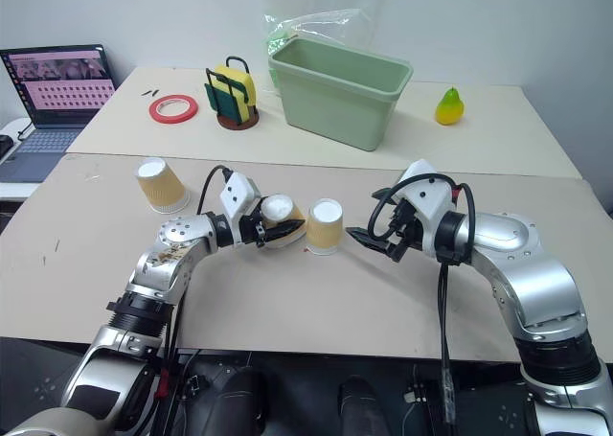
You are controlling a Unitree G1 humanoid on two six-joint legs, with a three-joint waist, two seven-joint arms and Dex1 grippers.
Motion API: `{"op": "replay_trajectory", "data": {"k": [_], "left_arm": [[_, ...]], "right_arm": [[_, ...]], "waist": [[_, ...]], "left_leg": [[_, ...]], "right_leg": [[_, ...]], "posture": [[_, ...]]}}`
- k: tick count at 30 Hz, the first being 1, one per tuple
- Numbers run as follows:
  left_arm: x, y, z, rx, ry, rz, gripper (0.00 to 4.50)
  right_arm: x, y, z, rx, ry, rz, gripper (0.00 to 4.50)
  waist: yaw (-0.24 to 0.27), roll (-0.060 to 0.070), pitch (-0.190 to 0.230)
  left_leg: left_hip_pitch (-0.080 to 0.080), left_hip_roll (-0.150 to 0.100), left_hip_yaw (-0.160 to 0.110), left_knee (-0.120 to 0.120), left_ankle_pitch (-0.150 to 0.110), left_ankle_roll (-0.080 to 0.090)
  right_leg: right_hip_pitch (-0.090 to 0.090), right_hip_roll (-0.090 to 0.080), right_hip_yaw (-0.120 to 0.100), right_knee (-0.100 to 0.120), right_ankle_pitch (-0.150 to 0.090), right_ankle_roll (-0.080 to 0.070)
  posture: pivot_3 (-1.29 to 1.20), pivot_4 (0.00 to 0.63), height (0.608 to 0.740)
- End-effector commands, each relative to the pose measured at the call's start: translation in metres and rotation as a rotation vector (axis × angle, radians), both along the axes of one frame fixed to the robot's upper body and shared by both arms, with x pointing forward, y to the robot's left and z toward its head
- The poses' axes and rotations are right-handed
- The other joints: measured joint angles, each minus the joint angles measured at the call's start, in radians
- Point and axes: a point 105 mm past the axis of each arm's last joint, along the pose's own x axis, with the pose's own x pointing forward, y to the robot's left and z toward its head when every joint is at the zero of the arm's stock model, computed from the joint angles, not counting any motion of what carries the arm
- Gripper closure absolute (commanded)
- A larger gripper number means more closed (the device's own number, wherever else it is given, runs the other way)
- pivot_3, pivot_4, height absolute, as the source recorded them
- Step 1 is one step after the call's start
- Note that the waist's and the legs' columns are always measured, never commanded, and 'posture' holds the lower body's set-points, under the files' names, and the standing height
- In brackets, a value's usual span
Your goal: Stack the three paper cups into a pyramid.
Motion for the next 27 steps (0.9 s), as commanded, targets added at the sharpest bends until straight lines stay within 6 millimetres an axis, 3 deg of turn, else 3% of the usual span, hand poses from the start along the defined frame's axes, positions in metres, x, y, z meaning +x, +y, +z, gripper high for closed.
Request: {"op": "replay_trajectory", "data": {"k": [1,8,18,21,23,25,27], "left_arm": [[0.001,-0.002,0.016,-0.007,-0.062,-0.007,0.06],[-0.005,0.003,0.032,-0.031,-0.085,-0.025,0.06],[-0.033,0.028,0.061,-0.036,-0.135,0.009,0.06],[-0.028,0.047,0.075,-0.116,-0.16,0.156,0.06],[-0.019,0.072,0.085,-0.249,-0.175,0.395,0.06],[-0.02,0.093,0.08,-0.304,-0.185,0.597,0.06],[-0.026,0.101,0.07,-0.309,-0.181,0.708,0.06]], "right_arm": [[-0.004,0.001,0.013,-0.001,-0.058,0.009,0.0],[-0.003,0.002,0.011,0.0,-0.051,0.017,0.0],[-0.001,0.007,0.009,0.004,-0.037,0.049,0.0],[0.0,0.008,0.008,0.0,-0.033,0.053,0.0],[0.0,0.008,0.006,-0.001,-0.029,0.055,0.0],[0.0,0.007,0.004,-0.002,-0.021,0.058,0.0],[0.0,0.008,0.002,-0.002,-0.015,0.062,0.0]], "waist": [[0.0,0.0,0.0],[0.0,0.0,0.0],[-0.01,0.001,0.0],[-0.01,0.001,0.0],[-0.009,0.001,0.0],[-0.009,0.0,0.0],[-0.01,0.0,0.0]], "left_leg": [[0.0,0.0,0.0,0.0,0.0,0.0],[0.0,0.0,0.0,0.0,0.0,0.0],[0.001,0.0,0.0,0.0,0.0,0.0],[0.001,0.0,-0.001,0.0,0.0,0.0],[0.001,0.0,-0.001,0.001,0.0,0.0],[0.001,0.0,-0.001,0.001,0.0,0.0],[0.002,0.0,-0.001,0.001,0.0,0.0]], "right_leg": [[0.0,0.0,0.0,0.0,0.0,0.0],[0.0,0.0,0.0,0.0,0.0,0.0],[0.001,0.0,0.0,0.0,0.0,0.0],[0.001,0.0,0.0,0.0,0.0,0.0],[0.002,0.0,0.0,0.0,0.0,0.0],[0.003,0.0,0.0,-0.001,0.0,0.001],[0.004,0.0,0.0,-0.001,0.0,0.001]], "posture": [[0.0,0.15,0.656],[0.0,0.15,0.656],[0.0,0.15,0.656],[0.0,0.15,0.656],[0.0,0.15,0.656],[0.0,0.15,0.656],[0.0,0.15,0.656]]}}
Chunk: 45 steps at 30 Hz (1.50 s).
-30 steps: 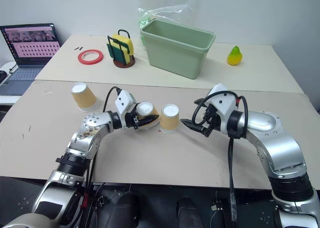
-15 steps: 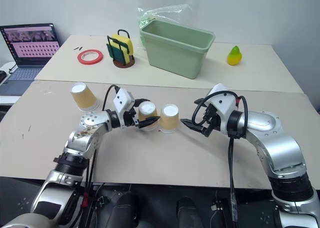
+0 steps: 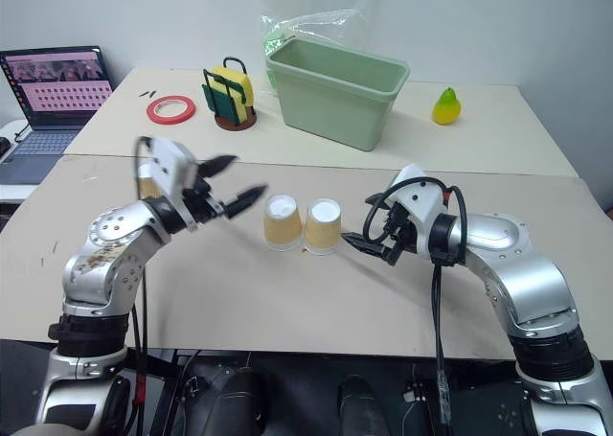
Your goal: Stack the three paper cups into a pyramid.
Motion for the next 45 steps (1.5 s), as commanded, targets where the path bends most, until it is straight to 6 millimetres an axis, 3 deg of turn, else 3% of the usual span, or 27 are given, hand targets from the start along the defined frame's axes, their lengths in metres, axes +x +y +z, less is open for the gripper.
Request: {"op": "replay_trajectory", "data": {"k": [1,4,7,13,16,22,29,38,45], "left_arm": [[-0.013,0.021,-0.008,-0.044,0.005,0.241,0.06],[-0.028,0.036,-0.041,-0.128,0.099,0.397,0.06],[-0.032,0.052,-0.053,-0.105,0.117,0.464,0.06],[-0.029,0.105,-0.057,0.01,0.121,0.528,0.06],[-0.022,0.116,-0.053,0.044,0.115,0.507,0.06],[-0.009,0.123,-0.054,0.078,0.126,0.466,0.06],[0.009,0.117,-0.054,0.042,0.154,0.379,0.06],[0.037,0.111,-0.023,0.078,0.103,0.306,0.06],[0.048,0.108,-0.02,0.079,0.115,0.295,0.06]], "right_arm": [[-0.001,0.001,0.009,0.007,-0.046,0.017,0.0],[0.002,0.003,0.008,0.01,-0.04,0.029,0.0],[0.004,0.004,0.007,0.008,-0.036,0.036,0.0],[0.006,0.001,0.008,0.002,-0.034,0.042,0.0],[0.007,0.001,0.007,-0.001,-0.031,0.043,0.0],[-0.001,-0.002,0.005,-0.005,-0.022,0.044,0.0],[-0.003,-0.01,0.004,-0.008,-0.017,0.008,0.0],[-0.004,-0.012,0.002,-0.005,-0.015,-0.008,0.0],[-0.005,-0.012,0.001,-0.004,-0.015,-0.015,0.0]], "waist": [[-0.001,0.0,0.0],[0.0,0.0,0.0],[0.002,0.0,0.0],[0.001,0.0,0.0],[0.003,0.0,0.0],[0.012,0.0,0.0],[0.016,0.0,0.0],[0.016,0.0,0.0],[0.015,0.0,0.0]], "left_leg": [[0.0,0.0,0.0,0.0,0.0,0.0],[0.001,0.0,0.0,0.0,0.0,0.0],[0.003,0.0,-0.001,0.0,0.0,0.0],[0.003,0.0,-0.001,0.0,0.0,0.0],[0.002,0.0,-0.001,-0.001,0.0,0.0],[0.001,0.0,-0.001,-0.001,0.0,0.0],[0.001,0.0,-0.001,-0.001,0.0,0.0],[0.0,0.0,-0.001,-0.001,0.0,0.0],[0.0,0.0,-0.001,-0.001,0.0,0.0]], "right_leg": [[0.0,0.0,0.0,0.0,0.0,0.0],[0.001,0.0,0.0,0.0,0.0,0.0],[0.002,0.0,-0.001,0.001,0.0,0.0],[0.002,0.0,-0.001,0.0,0.0,-0.001],[0.001,0.0,-0.001,0.0,0.0,-0.001],[0.001,0.0,-0.001,-0.001,0.0,-0.001],[0.0,0.0,-0.001,-0.001,0.0,0.0],[0.0,0.0,-0.001,-0.001,0.0,0.0],[0.0,0.0,-0.002,-0.001,0.0,0.0]], "posture": [[0.0,0.15,0.656],[0.0,0.15,0.656],[0.0,0.15,0.656],[0.0,0.15,0.656],[0.0,0.15,0.656],[0.0,0.15,0.656],[0.0,0.15,0.656],[0.0,0.15,0.656],[0.0,0.15,0.656]]}}
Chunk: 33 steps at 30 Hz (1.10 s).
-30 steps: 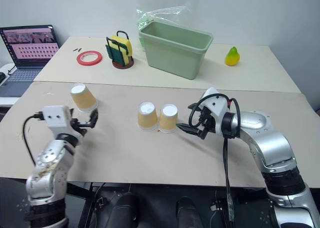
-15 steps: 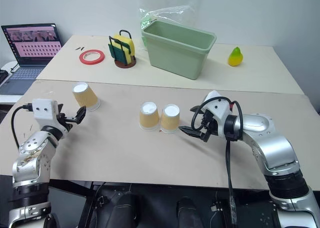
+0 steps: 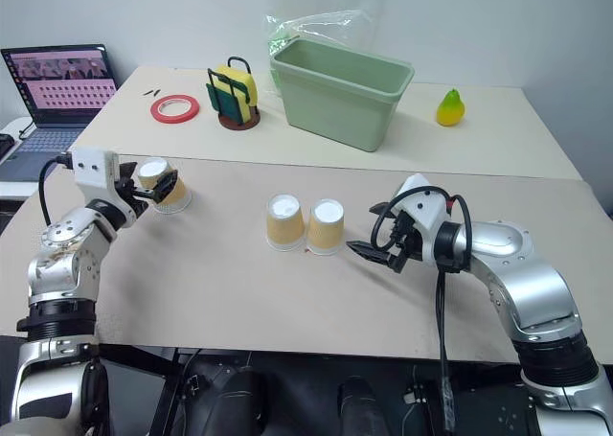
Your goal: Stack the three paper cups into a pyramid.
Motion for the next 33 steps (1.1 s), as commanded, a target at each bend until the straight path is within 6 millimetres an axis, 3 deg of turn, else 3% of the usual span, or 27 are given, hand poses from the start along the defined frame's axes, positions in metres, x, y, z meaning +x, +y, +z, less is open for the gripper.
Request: {"op": "replay_trajectory", "data": {"k": [1,14,17,22,33], "left_arm": [[0.003,-0.001,0.015,0.032,-0.043,-0.006,0.06],[0.009,-0.001,0.003,0.03,0.008,0.008,0.06],[0.01,-0.002,0.004,0.026,0.008,0.006,0.73],[0.012,-0.002,0.003,0.025,0.018,0.007,2.31],[0.015,-0.017,0.018,0.019,-0.036,-0.032,2.41]], "right_arm": [[-0.003,-0.003,0.015,0.001,-0.06,-0.008,0.0],[-0.003,-0.003,0.014,0.002,-0.059,-0.016,0.0],[-0.003,-0.003,0.015,0.002,-0.061,-0.018,0.0],[-0.003,-0.004,0.015,0.001,-0.063,-0.021,0.0],[0.0,-0.004,0.016,-0.001,-0.068,-0.029,0.0]], "waist": [[-0.001,0.0,0.0],[0.001,0.0,0.0],[0.002,0.0,0.0],[0.003,0.0,0.0],[0.006,0.0,0.0]], "left_leg": [[0.0,0.0,0.0,0.0,0.0,0.0],[0.0,0.0,0.0,0.0,0.0,0.0],[0.0,0.0,0.0,0.0,0.0,0.0],[0.0,0.0,0.0,0.0,0.0,0.0],[0.0,0.0,0.0,0.0,0.0,0.0]], "right_leg": [[0.0,0.0,0.0,0.0,0.0,0.0],[0.0,0.0,0.0,0.0,0.0,0.0],[0.0,0.0,0.0,0.0,0.0,0.0],[0.0,0.0,0.0,0.0,0.0,0.0],[0.0,0.0,0.0,0.0,0.0,0.0]], "posture": [[0.0,0.15,0.656],[0.0,0.15,0.656],[0.0,0.15,0.656],[0.0,0.15,0.656],[0.0,0.15,0.656]]}}
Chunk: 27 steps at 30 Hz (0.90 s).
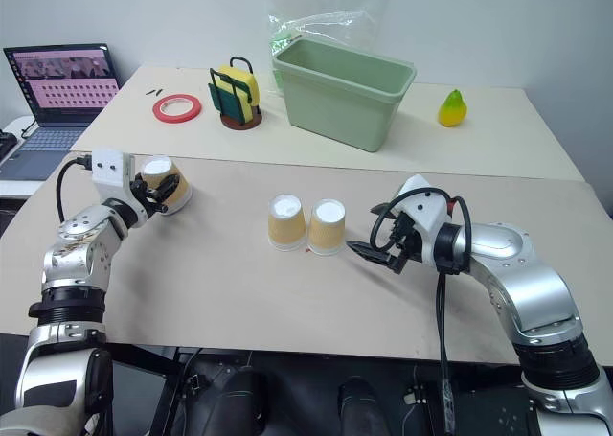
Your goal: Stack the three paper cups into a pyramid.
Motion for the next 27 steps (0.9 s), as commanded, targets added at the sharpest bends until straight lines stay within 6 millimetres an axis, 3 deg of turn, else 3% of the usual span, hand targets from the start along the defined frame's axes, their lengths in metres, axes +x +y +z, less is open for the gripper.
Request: {"op": "replay_trajectory", "data": {"k": [1,7,10,14,23,25,27], "left_arm": [[0.003,-0.012,0.032,0.003,-0.104,-0.036,2.41],[0.005,-0.026,0.046,0.015,-0.148,-0.086,2.41],[0.005,-0.044,0.069,0.016,-0.202,-0.153,2.41],[0.003,-0.09,0.107,0.015,-0.262,-0.376,2.41],[-0.022,-0.178,0.158,-0.029,-0.239,-0.963,2.41],[-0.027,-0.188,0.162,-0.03,-0.23,-1.054,2.41],[-0.02,-0.204,0.144,0.009,-0.173,-1.118,2.41]], "right_arm": [[0.001,-0.004,0.016,-0.002,-0.064,-0.015,0.0],[0.002,-0.006,0.017,-0.004,-0.071,-0.027,0.0],[0.002,-0.007,0.016,-0.005,-0.073,-0.035,0.0],[0.001,-0.008,0.015,-0.004,-0.073,-0.044,0.0],[0.004,-0.013,0.01,-0.02,-0.077,-0.086,0.0],[0.004,-0.014,0.009,-0.021,-0.078,-0.096,0.0],[0.003,-0.019,0.008,-0.027,-0.08,-0.119,0.0]], "waist": [[0.0,0.0,0.0],[0.0,0.0,0.0],[0.001,0.0,0.0],[0.007,-0.001,0.001],[-0.001,-0.001,0.002],[-0.002,0.0,0.002],[-0.003,0.0,0.002]], "left_leg": [[0.0,0.0,0.0,0.0,0.0,0.0],[0.0,0.0,0.0,0.0,0.0,0.0],[0.0,0.0,0.0,0.0,0.0,0.0],[-0.002,0.0,-0.001,0.001,0.0,0.0],[-0.001,-0.001,-0.001,0.0,0.0,0.0],[-0.002,-0.001,-0.001,0.0,0.0,0.0],[-0.002,-0.001,-0.001,0.0,0.0,0.0]], "right_leg": [[0.0,0.0,0.0,0.0,0.0,0.0],[0.0,0.0,0.0,0.0,0.0,0.0],[0.0,0.0,0.0,0.0,0.0,0.0],[0.0,0.0,-0.001,0.0,0.0,0.0],[0.0,0.0,-0.001,-0.001,0.0,0.001],[0.0,0.0,-0.001,-0.001,0.0,0.001],[0.0,0.0,0.0,-0.001,0.0,0.001]], "posture": [[0.0,0.15,0.656],[0.0,0.15,0.656],[0.0,0.15,0.656],[0.0,0.15,0.656],[0.0,0.15,0.656],[0.0,0.15,0.656],[0.0,0.15,0.656]]}}
